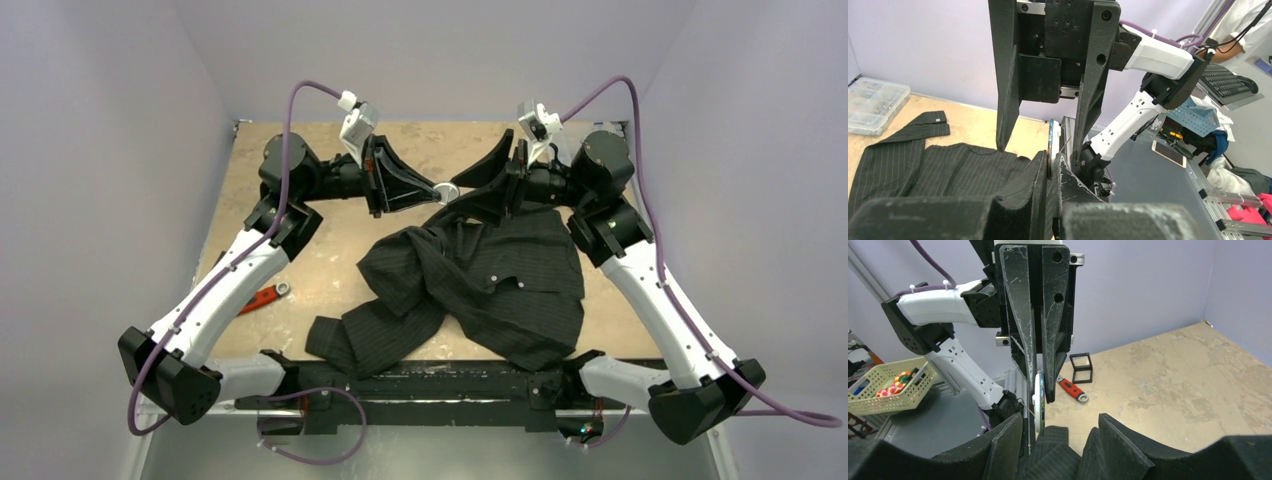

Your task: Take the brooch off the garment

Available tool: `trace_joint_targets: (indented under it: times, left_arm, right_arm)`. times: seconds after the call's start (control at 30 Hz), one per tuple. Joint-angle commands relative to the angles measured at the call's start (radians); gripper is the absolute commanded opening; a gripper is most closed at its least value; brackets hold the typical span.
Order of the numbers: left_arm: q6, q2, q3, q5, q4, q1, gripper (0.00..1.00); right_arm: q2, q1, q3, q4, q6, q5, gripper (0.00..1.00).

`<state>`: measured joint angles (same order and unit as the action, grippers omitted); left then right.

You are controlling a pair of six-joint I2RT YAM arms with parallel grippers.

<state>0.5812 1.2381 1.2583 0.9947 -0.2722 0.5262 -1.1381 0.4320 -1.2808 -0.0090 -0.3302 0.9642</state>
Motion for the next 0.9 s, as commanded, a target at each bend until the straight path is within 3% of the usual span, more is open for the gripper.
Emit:
trace_joint_targets:
  times: [0.0,0.2,0.6,0.8,0.87]
  left_arm:
    - [-0.028,-0.013,-0.007,-0.031,-0.011,0.015,0.00]
    - [-0.035,-0.009,-0.001,-0.041,-0.006,0.020,0.00]
    - [-0.106,-0.020,0.008,-0.059,0.036,0.043,0.00]
    - [-0.097,-0.026,-0.001,-0.057,0.019,0.043,0.00]
    - [-0.069,-0.028,-0.007,-0.069,0.002,0.040,0.00]
  right_arm:
    - [-0.004,0.008,-0.045,0.062,-0.030,0.019,0.59]
    - [-0.002,0.009,-0.034,0.068,-0.036,0.023,0.47]
    - [-0.003,0.010,-0.024,0.073,-0.062,0.008,0.39]
    - [-0.002,0.011,-0.012,0.069,-0.059,0.013,0.25]
    - [-0.002,0.011,-0.006,0.069,-0.066,0.019,0.29]
